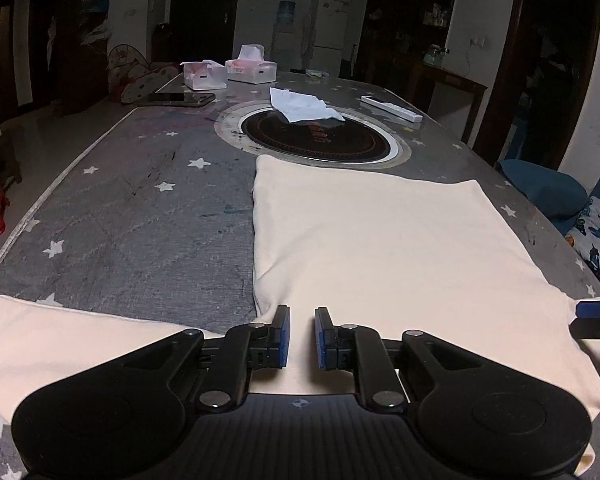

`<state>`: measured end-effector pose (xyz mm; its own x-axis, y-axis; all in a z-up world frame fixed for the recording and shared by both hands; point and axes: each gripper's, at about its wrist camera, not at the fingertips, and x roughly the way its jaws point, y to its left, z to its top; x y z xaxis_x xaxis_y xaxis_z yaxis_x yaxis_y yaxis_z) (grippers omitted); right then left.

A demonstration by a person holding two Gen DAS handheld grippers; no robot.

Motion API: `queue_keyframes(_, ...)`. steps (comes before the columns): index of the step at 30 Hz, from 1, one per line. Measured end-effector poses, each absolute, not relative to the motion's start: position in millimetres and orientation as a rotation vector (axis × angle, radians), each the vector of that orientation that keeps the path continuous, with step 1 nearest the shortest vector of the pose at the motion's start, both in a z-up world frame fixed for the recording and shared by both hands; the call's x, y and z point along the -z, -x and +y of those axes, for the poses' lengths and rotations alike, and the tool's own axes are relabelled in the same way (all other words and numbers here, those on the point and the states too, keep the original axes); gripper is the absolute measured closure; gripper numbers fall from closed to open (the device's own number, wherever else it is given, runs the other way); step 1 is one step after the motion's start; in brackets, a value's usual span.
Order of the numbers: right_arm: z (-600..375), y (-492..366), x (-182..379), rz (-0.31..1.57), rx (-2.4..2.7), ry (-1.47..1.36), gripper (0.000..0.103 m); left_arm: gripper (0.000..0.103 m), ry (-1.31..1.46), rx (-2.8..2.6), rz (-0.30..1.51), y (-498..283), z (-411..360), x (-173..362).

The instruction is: Fold clothes

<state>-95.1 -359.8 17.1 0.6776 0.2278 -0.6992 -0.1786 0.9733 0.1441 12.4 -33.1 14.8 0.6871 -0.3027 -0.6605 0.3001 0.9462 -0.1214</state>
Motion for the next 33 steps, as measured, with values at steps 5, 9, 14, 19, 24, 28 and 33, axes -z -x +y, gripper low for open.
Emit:
queue_keyframes(5, -372.1, 110.8, -23.9, 0.780, -0.182, -0.060, 0.063, 0.087, -0.001, 0.350, 0.736, -3.3, -40.2, -23.0)
queue_keyframes(9, -403.0, 133.6, -27.3, 0.775, -0.068, -0.093, 0.063, 0.086, 0.005, 0.444, 0.718, 15.7, -59.3, -32.5)
queue_keyframes(14, -443.4, 158.8, -22.6, 0.780, 0.084, -0.155, 0.063, 0.082, -0.003, 0.566, 0.711, 38.1, -90.0, -38.1)
queue_keyframes(19, -470.4, 172.0, -12.9, 0.786, 0.162, -0.194, 0.063, 0.081, -0.036, 0.660, 0.720, 54.0, -118.4, -35.9)
queue_keyframes(24, -489.7, 178.5, -8.8, 0.768, 0.209, -0.232, 0.063, 0.078, -0.081, 0.713, 0.737, 68.7, -132.2, -29.7)
queue_keyframes(28, -505.6, 184.6, -3.3, 0.761, 0.190, -0.347, 0.063, 0.075, -0.107, 0.733, 0.745, 77.0, -137.1, -26.6)
queue_keyframes(33, -524.4, 197.1, 6.7, 0.733, 0.179, -0.514, 0.059, 0.073, -0.129, 0.736, 0.740, 78.5, -141.6, -27.6)
